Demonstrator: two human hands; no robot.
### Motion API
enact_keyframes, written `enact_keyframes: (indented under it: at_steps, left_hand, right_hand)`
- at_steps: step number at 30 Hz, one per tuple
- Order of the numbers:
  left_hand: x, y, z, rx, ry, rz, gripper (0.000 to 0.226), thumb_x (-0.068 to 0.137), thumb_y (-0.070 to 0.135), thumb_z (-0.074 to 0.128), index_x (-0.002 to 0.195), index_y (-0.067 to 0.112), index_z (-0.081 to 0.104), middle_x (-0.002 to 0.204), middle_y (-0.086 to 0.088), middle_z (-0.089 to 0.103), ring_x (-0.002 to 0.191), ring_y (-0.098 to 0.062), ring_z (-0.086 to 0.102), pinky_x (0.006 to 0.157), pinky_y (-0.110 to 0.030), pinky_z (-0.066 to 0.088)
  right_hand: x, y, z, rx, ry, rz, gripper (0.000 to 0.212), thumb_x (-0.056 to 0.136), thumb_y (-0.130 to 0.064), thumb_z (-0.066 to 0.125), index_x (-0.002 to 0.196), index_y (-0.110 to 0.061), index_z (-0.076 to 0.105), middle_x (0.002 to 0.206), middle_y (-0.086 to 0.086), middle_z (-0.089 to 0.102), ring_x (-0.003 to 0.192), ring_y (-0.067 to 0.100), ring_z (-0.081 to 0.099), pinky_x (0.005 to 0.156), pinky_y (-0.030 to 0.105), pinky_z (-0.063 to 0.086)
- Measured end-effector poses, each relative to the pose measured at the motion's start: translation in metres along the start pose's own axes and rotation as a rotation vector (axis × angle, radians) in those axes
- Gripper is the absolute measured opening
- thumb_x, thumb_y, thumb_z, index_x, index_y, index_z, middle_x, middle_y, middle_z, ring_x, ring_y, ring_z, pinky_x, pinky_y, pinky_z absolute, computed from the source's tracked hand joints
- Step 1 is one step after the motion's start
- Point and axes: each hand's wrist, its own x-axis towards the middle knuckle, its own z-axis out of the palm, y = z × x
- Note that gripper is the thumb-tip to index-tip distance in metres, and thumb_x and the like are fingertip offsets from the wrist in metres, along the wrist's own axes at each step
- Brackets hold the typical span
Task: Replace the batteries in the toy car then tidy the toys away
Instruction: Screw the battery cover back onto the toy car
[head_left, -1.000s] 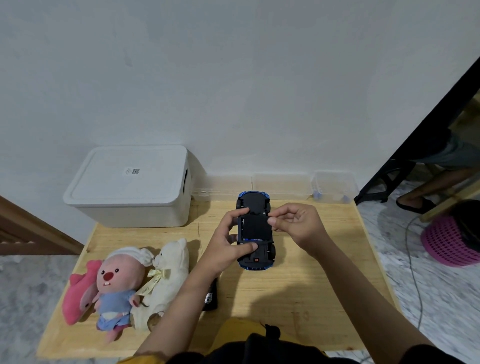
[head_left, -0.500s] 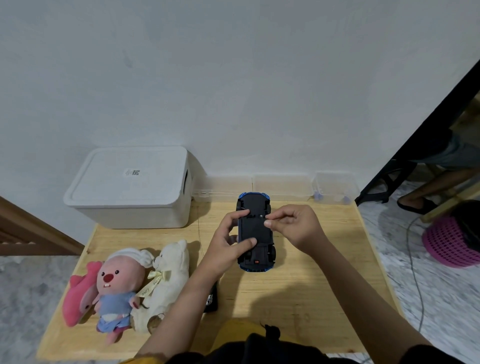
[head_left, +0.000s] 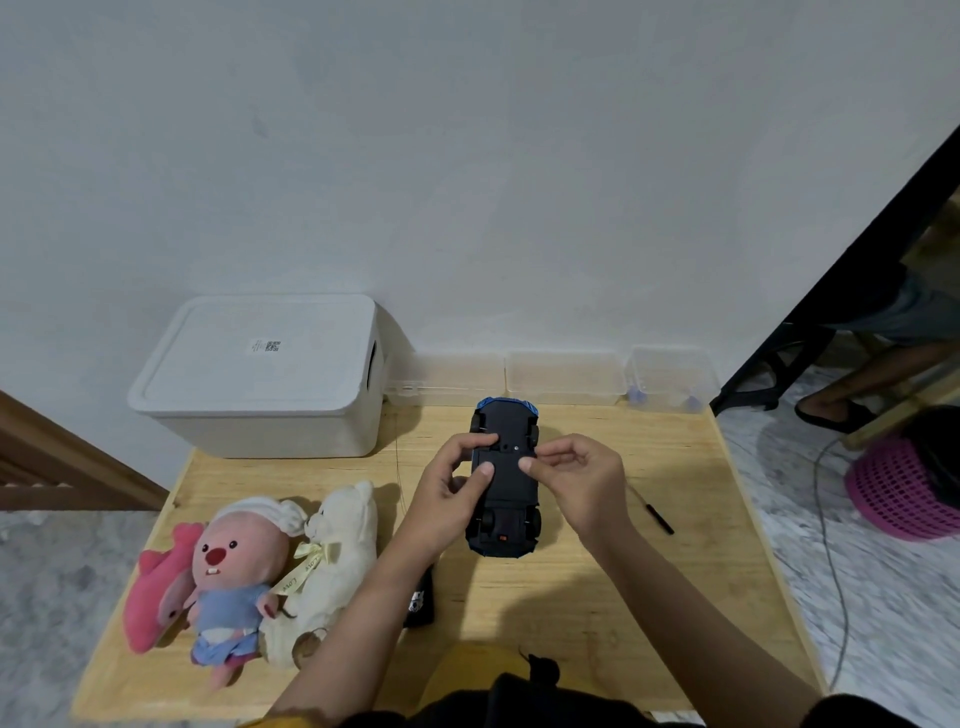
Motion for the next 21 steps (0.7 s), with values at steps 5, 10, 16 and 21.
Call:
enact_keyframes:
  at_steps: [5,10,16,21]
  left_hand:
    - [-0.003,-0.009,0.003,0.117,-0.029,-0.061,0.038,0.096,0.013,0.053,0.12,0.043,0.055,0.113,-0.006,0.06,0.086,-0.029,0.067,0.074,-0.045,0.059]
    - [-0.008,-0.014,0.001,0.08,-0.025,-0.121,0.042,0.098,0.01,0.048,0.127,0.041,0.05,0.121,0.011,0.057,0.089,-0.001,0.067,0.074,-0.025,0.057]
    - [-0.009,-0.013,0.002,0.073,-0.012,-0.146,0.038,0.099,0.014,0.048,0.129,0.037,0.05,0.124,0.011,0.056,0.09,0.008,0.064,0.071,-0.021,0.057]
    - [-0.007,-0.016,0.001,0.095,0.005,-0.142,0.038,0.099,0.014,0.049,0.128,0.037,0.051,0.127,0.007,0.056,0.087,0.005,0.065,0.075,-0.031,0.059]
  right_hand:
    - [-0.004,0.034,-0.007,-0.29,0.067,-0.105,0.019,0.072,-0.023,0.08,0.081,-0.012,0.069,0.071,-0.002,0.068,0.065,0.008,0.064,0.062,0.016,0.05]
    - [-0.001,0.076,-0.048,-0.551,0.225,-0.099,0.017,0.079,-0.019,0.073,0.093,-0.009,0.07,0.077,0.002,0.066,0.07,0.013,0.059,0.072,0.028,0.049]
    - [0.008,0.122,-0.091,-0.799,0.369,0.047,0.028,0.078,-0.01,0.071,0.105,-0.002,0.069,0.094,0.019,0.061,0.082,0.035,0.058,0.067,0.036,0.045]
    - [0.013,0.128,-0.096,-0.86,0.402,0.188,0.019,0.084,-0.018,0.066,0.099,-0.01,0.072,0.102,0.015,0.057,0.094,0.034,0.052,0.079,0.042,0.045]
